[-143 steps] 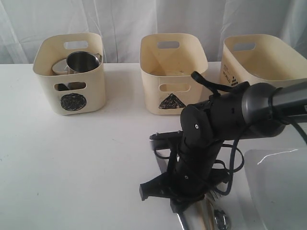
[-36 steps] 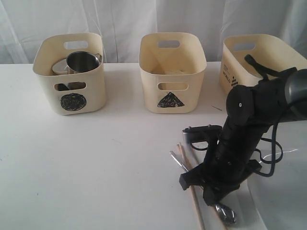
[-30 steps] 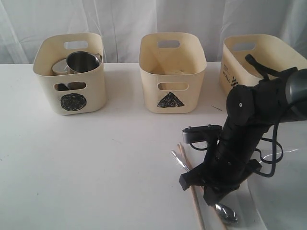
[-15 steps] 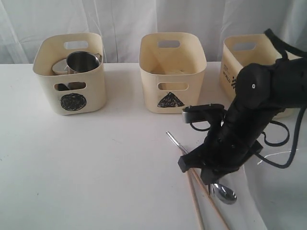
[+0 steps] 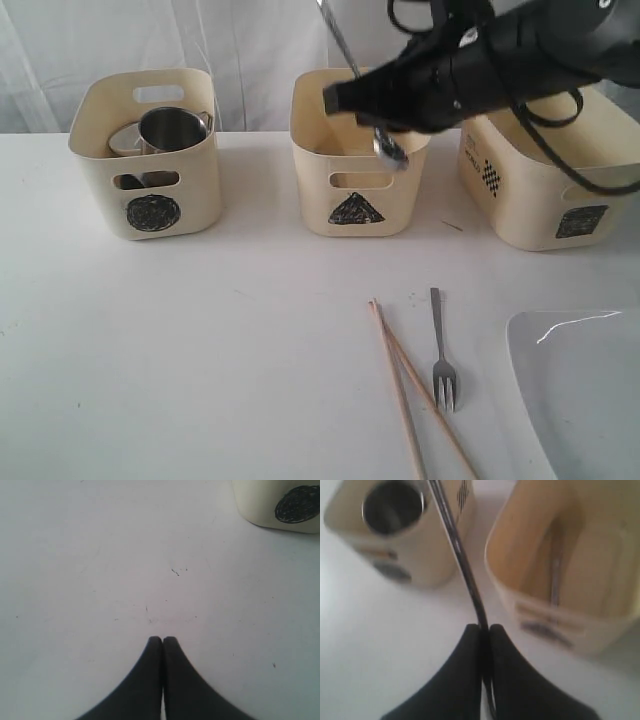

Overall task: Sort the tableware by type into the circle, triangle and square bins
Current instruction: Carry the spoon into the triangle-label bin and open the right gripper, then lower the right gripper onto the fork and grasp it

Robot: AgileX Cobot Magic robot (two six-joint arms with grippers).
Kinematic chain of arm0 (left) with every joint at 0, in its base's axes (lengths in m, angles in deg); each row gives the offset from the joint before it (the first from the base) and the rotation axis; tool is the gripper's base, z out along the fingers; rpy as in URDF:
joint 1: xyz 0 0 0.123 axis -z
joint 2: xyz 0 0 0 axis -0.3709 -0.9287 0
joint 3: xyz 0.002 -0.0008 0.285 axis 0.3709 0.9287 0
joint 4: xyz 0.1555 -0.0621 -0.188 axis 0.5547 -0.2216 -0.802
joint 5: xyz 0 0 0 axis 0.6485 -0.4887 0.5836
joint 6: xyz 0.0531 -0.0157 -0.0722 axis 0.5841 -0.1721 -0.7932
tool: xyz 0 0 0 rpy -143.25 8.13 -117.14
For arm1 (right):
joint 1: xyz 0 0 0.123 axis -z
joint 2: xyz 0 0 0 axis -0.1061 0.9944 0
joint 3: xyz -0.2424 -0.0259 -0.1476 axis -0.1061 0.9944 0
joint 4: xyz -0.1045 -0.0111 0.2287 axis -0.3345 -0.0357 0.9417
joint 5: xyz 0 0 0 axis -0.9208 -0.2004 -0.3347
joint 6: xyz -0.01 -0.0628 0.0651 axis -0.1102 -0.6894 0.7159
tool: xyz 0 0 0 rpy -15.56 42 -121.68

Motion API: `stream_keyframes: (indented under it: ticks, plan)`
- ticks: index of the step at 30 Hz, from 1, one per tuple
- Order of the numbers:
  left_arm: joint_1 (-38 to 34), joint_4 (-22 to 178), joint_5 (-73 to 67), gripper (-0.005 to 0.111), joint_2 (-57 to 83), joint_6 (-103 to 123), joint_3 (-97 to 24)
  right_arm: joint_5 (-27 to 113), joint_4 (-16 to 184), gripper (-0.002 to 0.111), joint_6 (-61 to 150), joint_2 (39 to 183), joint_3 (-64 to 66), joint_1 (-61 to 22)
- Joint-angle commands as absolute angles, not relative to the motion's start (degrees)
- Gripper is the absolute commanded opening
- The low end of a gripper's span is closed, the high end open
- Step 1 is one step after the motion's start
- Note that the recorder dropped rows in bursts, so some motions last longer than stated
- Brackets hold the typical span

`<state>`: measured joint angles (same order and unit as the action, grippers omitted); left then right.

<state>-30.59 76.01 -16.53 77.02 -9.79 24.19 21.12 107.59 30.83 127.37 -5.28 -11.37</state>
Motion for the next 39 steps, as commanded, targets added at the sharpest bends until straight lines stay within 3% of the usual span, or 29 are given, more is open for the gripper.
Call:
stream_keyframes:
  ticks: [1,9,14,21,25,30,39]
  plan:
    - [-30.2,75.6,-16.6,0.0,77.3,-10.0,24.3,26.1,108.3,0.0,31.8,132.1,-11.8,-8.8]
    - [-30.2,75.6,-16.6,0.0,77.3,-10.0,24.3,26.7,108.0,0.0,31.4,148.2,-25.1,-7.0]
    - [-30.2,75.6,-16.6,0.0,77.3,-10.0,24.3,33.6,108.0,0.0,31.0,153.8,-26.6,-7.0]
    - [-30.2,75.6,-16.6,0.0,77.3,-10.0,24.3,34.2,107.9,0.025,30.0,156.3,-26.6,-7.0]
    - [-30.2,75.6,-16.6,0.0,77.3,-10.0,24.3,32.2,107.6,0.028,30.0,155.7,-26.6,-7.0]
    - [-30.2,75.6,-16.6,0.0,77.3,-10.0,24.3,18.2,106.8,0.028,29.8,150.5,-26.6,-7.0]
    - [-30.2,75.6,-16.6,0.0,77.3,-10.0,24.3,-27.3,104.3,0.028,31.9,142.4,-24.1,-7.2]
